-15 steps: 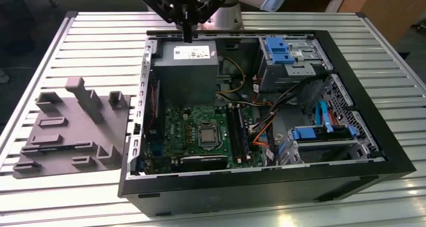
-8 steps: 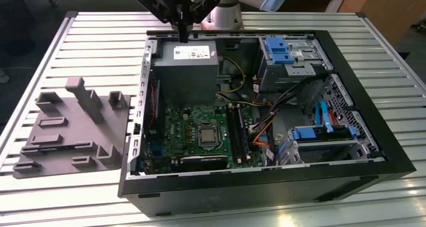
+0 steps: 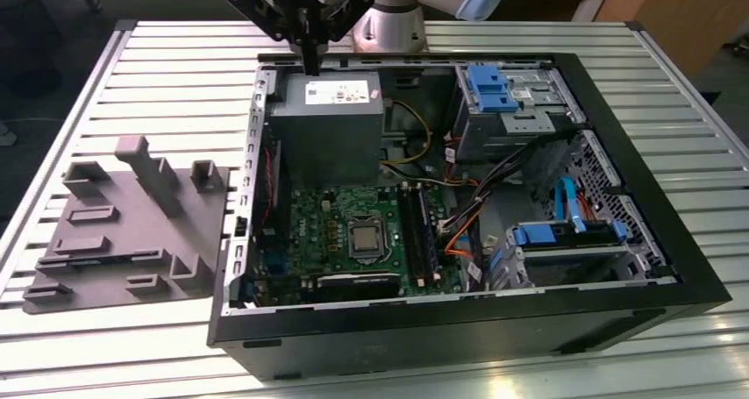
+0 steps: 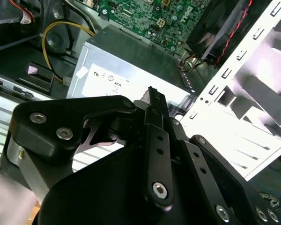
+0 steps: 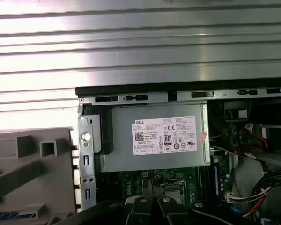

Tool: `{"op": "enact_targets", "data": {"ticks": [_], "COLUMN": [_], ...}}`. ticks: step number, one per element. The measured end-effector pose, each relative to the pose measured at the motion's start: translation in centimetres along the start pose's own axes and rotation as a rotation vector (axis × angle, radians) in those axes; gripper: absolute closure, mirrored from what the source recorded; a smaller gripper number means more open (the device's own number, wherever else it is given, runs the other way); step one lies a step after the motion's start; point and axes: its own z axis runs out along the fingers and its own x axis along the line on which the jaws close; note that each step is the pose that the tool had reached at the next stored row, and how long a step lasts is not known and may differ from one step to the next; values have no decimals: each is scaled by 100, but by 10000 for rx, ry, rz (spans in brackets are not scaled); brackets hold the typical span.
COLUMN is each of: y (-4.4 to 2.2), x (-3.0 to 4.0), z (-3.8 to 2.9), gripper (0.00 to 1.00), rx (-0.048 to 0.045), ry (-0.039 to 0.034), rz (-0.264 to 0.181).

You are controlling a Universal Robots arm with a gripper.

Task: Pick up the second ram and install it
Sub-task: 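Reach for the second ram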

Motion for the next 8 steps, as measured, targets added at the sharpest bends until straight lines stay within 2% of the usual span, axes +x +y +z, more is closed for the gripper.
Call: {"op": "enact_targets", "data": {"ticks": [8], "y": [-8], "x": [102], "z": [-2], "gripper": [89], "rx": [-1], "ry": [-1], "rz": [2]}}
